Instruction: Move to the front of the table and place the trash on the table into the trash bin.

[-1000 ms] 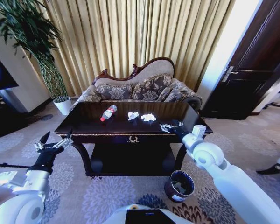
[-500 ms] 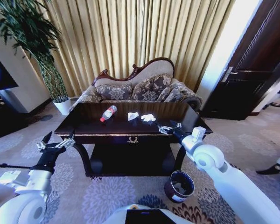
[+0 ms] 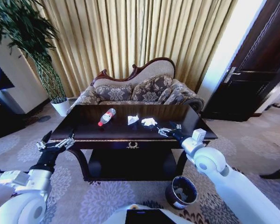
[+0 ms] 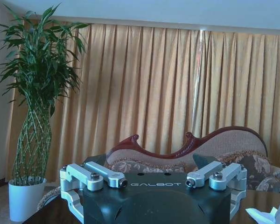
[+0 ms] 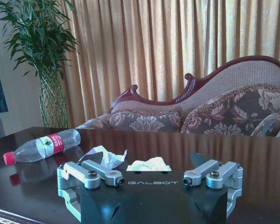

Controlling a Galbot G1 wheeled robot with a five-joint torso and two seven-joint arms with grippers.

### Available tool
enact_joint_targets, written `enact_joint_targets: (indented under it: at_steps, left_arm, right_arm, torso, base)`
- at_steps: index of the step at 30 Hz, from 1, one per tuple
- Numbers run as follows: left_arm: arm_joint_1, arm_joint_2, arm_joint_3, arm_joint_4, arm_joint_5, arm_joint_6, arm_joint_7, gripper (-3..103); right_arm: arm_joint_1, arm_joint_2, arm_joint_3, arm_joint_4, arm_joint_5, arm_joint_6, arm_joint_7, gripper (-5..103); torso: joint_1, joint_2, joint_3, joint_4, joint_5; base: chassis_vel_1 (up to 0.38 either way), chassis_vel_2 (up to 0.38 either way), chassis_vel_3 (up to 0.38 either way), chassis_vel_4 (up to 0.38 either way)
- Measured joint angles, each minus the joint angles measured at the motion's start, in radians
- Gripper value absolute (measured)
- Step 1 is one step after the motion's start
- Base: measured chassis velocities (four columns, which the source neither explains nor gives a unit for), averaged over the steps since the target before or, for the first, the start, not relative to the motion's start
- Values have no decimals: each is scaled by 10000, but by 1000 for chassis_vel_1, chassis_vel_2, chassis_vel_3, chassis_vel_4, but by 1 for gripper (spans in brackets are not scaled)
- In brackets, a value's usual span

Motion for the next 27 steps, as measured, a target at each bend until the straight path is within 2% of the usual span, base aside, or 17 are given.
enact_joint_targets:
  at_steps: [9, 12, 15, 16, 22, 24, 27]
  left_arm:
    - [121, -30, -16, 5, -15, 12, -10, 100]
    - [164, -66, -15, 7, -13, 14, -10, 100]
    - [241, -169, 12, 9, 70, 15, -12, 100]
    - [241, -169, 12, 9, 70, 15, -12, 100]
    - [199, -144, 68, 11, 134, 19, -24, 100]
    - [149, -156, 150, 10, 177, 39, -73, 100]
    - [138, -174, 186, 10, 268, 39, -76, 100]
  right_arm:
    - [640, -361, -299, -562, 397, -140, -175, 100]
    - [1120, -523, -645, -846, 599, -226, -220, 100]
    - [2539, -725, -1659, -1468, 858, -444, -134, 100]
    - [2539, -725, -1659, -1468, 858, -444, -134, 100]
    - [4039, -633, -3316, -2139, 1098, -1083, 663, 100]
    - [4744, -434, -4194, -2531, 1174, -1399, 1240, 100]
    - [5286, -152, -4645, -2834, 1442, -1775, 1626, 100]
  torso:
    - [-7, 3, -3, -2, 0]
    - [-6, 2, -2, -2, 2]
    - [-3, 1, 0, 3, 0]
    - [-3, 1, 0, 3, 0]
    - [-4, 2, -1, 0, 0]
    - [-4, 1, -1, 0, -3]
    - [-3, 1, 0, 2, -2]
  base:
    - [0, 0, 0, 0]
    - [0, 0, 0, 0]
    - [0, 0, 0, 0]
    - [0, 0, 0, 0]
    - [0, 0, 0, 0]
    - [0, 0, 0, 0]
    - [0, 0, 0, 0]
